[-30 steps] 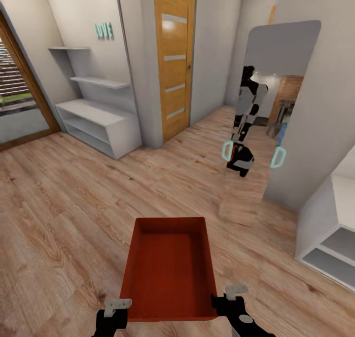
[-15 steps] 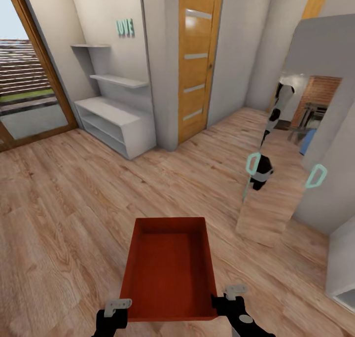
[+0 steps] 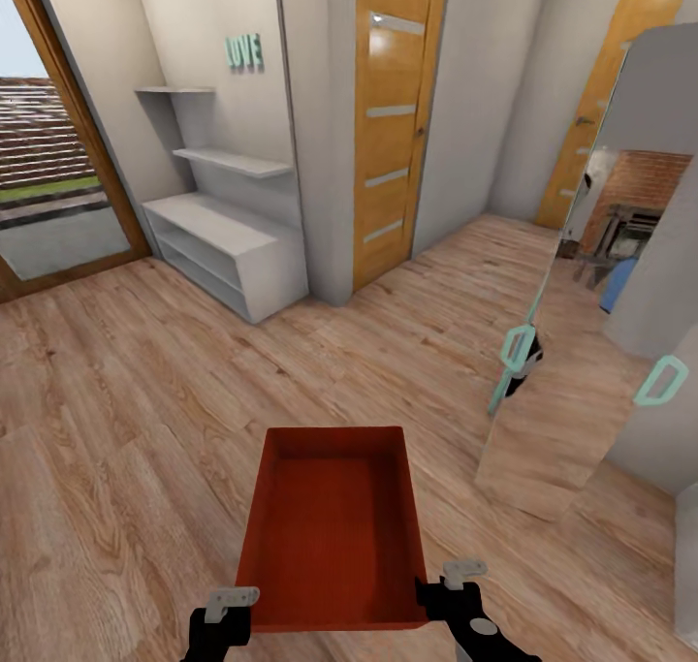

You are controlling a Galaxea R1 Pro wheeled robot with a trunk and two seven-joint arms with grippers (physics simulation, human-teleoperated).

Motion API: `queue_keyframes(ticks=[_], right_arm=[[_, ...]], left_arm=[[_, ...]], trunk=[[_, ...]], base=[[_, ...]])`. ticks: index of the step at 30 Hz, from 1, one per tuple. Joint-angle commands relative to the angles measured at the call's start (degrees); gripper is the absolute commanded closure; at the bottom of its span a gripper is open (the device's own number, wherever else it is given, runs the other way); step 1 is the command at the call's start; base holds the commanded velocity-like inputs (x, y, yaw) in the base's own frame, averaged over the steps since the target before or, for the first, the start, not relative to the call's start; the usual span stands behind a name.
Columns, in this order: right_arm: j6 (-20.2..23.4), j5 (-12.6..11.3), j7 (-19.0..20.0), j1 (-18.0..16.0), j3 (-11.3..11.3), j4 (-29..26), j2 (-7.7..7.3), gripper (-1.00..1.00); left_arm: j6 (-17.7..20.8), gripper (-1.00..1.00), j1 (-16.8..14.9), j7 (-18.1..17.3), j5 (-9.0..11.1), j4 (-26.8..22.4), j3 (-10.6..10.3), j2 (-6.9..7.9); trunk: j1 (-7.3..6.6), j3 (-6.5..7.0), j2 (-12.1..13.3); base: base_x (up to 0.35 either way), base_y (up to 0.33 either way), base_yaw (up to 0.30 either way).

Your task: Move the two storage containers from the living room to the garage. In the garage, place one container on the floor and stack the other container on top of it (either order is fine).

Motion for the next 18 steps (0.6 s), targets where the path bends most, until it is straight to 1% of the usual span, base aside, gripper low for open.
queue_keyframes(ticks=[1,12,15,18], right_arm=[[-0.2,0.0,-0.7,-0.1,-0.5,0.0,-0.93,1.0],[-0.2,0.0,-0.7,-0.1,-0.6,0.0,-0.93,1.0],[-0.2,0.0,-0.7,-0.1,-0.6,0.0,-0.93,1.0],[-0.2,0.0,-0.7,-0.1,-0.5,0.0,-0.93,1.0]], left_arm=[[-0.1,1.0,0.0,0.5,0.6,0.0,0.9,0.04],[-0.1,1.0,0.0,0.5,0.6,0.0,0.9,0.04],[-0.1,1.0,0.0,0.5,0.6,0.0,0.9,0.04],[-0.1,1.0,0.0,0.5,0.6,0.0,0.9,0.04]], trunk=[[0.03,-0.04,0.0],[0.03,-0.04,0.0],[0.03,-0.07,0.0],[0.03,-0.15,0.0]], base=[[0.347,0.0,0.0],[0.347,0.0,0.004],[0.347,0.0,0.121],[0.347,0.0,0.205]])
